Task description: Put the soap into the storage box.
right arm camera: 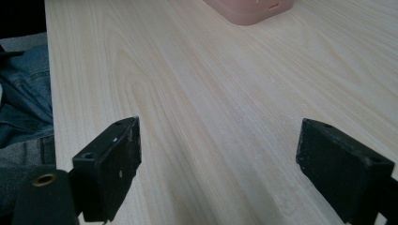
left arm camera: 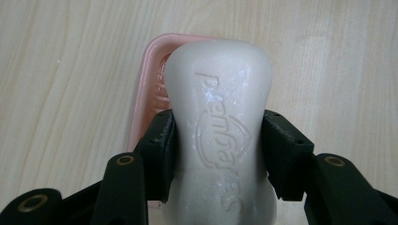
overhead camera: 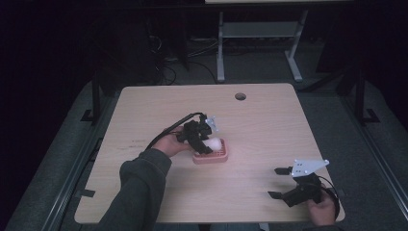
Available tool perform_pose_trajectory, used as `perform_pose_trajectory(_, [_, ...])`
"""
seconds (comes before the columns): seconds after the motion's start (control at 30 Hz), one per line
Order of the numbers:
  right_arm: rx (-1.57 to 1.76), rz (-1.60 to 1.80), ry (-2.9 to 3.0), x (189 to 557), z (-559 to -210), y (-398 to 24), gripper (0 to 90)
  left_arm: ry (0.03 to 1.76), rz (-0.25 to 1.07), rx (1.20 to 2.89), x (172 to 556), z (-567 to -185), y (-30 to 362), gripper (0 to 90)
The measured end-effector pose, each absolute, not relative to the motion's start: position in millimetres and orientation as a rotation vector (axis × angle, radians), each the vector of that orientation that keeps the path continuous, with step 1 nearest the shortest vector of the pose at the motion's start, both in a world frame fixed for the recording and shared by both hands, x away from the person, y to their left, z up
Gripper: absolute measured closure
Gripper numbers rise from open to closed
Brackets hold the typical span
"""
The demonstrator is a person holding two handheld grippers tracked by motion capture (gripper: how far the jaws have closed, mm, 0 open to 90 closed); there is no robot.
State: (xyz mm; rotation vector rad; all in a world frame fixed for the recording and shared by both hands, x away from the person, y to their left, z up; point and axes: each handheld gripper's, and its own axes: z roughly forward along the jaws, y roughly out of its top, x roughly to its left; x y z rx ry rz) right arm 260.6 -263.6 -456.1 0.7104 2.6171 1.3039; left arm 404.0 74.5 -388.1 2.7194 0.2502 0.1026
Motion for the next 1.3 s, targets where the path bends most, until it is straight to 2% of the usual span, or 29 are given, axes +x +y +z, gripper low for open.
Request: perform_pose_trajectory(1.3, [0.710,1.320,2.590,258,-454,-268,14.0,0.260,0.051,2.778,425,-422,58,49.3])
